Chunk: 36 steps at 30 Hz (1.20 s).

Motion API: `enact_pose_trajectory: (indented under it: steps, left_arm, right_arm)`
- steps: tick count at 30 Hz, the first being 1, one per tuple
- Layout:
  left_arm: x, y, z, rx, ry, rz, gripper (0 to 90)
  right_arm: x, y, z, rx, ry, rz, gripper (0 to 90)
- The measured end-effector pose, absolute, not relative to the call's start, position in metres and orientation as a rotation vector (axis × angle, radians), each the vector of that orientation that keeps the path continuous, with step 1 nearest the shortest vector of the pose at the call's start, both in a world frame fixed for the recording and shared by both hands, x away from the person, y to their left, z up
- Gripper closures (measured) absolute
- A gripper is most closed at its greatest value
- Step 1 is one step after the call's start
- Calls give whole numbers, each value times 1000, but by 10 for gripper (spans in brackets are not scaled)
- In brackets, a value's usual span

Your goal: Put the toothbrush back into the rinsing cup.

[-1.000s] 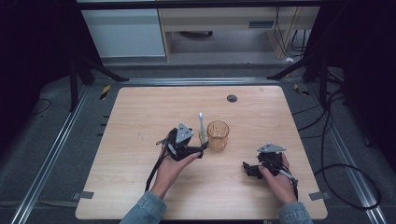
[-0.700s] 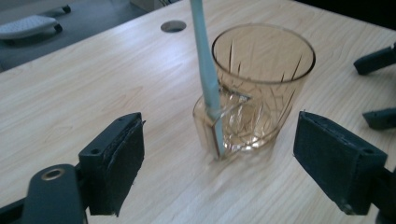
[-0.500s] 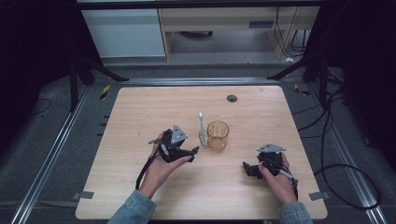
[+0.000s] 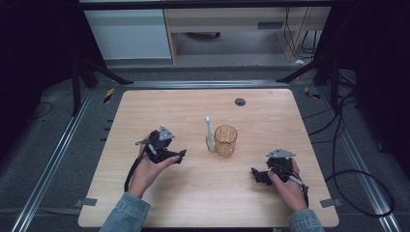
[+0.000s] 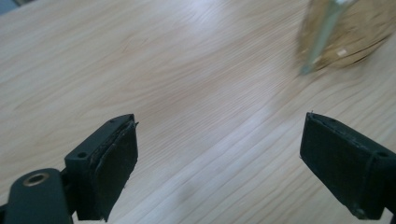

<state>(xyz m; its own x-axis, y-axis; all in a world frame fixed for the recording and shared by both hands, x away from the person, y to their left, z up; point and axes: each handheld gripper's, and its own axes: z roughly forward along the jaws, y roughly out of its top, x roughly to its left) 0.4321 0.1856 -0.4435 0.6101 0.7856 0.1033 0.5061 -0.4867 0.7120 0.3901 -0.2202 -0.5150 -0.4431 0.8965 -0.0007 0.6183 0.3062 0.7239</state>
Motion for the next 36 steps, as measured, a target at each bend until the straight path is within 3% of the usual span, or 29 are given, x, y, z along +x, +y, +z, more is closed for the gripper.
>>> enact_pose_trajectory:
  steps: [16,36]
  left_arm:
    - [450,239,-476,2224,1221,518,100]
    - [456,293,-488,2110,1387,603,94]
  right_arm:
    - [390,-220,-515,1350,2173,930,3]
    - [390,-220,-515,1349,2173,929,4]
